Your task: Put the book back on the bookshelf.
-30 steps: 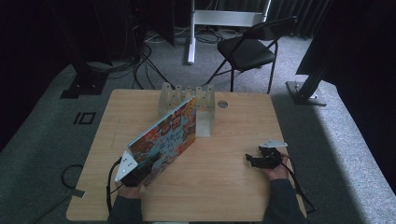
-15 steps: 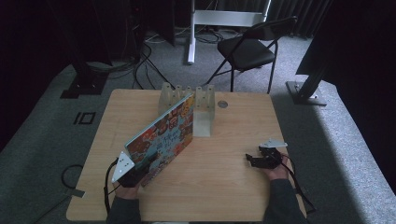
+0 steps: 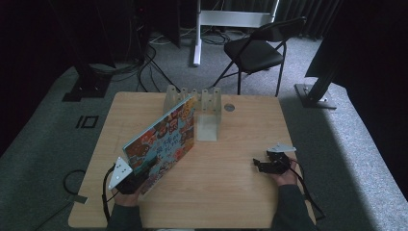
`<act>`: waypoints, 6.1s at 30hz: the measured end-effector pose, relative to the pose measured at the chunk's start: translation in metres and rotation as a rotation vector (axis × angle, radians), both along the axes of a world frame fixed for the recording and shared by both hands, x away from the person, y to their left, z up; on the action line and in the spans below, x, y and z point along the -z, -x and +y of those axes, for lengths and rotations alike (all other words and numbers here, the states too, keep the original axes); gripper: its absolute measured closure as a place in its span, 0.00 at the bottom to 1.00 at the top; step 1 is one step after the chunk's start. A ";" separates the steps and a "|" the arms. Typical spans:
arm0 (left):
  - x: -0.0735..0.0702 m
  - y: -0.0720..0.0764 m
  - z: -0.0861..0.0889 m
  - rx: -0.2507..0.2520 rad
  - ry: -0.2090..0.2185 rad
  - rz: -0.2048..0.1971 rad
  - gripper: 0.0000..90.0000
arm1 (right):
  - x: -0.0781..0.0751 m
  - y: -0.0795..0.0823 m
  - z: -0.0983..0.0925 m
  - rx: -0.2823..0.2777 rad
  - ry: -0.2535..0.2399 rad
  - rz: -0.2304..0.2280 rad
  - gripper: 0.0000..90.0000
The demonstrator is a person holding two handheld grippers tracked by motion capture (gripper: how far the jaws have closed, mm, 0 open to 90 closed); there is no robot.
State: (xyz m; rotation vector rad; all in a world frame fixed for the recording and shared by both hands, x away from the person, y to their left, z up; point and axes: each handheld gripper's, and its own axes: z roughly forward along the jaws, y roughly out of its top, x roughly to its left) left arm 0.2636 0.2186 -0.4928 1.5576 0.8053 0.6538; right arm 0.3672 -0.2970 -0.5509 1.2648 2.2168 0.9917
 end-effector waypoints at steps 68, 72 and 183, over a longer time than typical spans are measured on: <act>-0.027 -0.004 0.000 -0.112 -0.002 -0.027 0.90 | 0.000 0.000 0.000 0.000 -0.001 0.002 0.27; -0.029 -0.006 0.000 -0.115 -0.002 -0.032 0.90 | 0.000 0.000 0.000 -0.001 0.000 0.001 0.27; -0.031 -0.071 -0.062 -0.438 -0.042 -0.018 0.90 | 0.000 0.000 0.000 -0.002 -0.001 0.002 0.27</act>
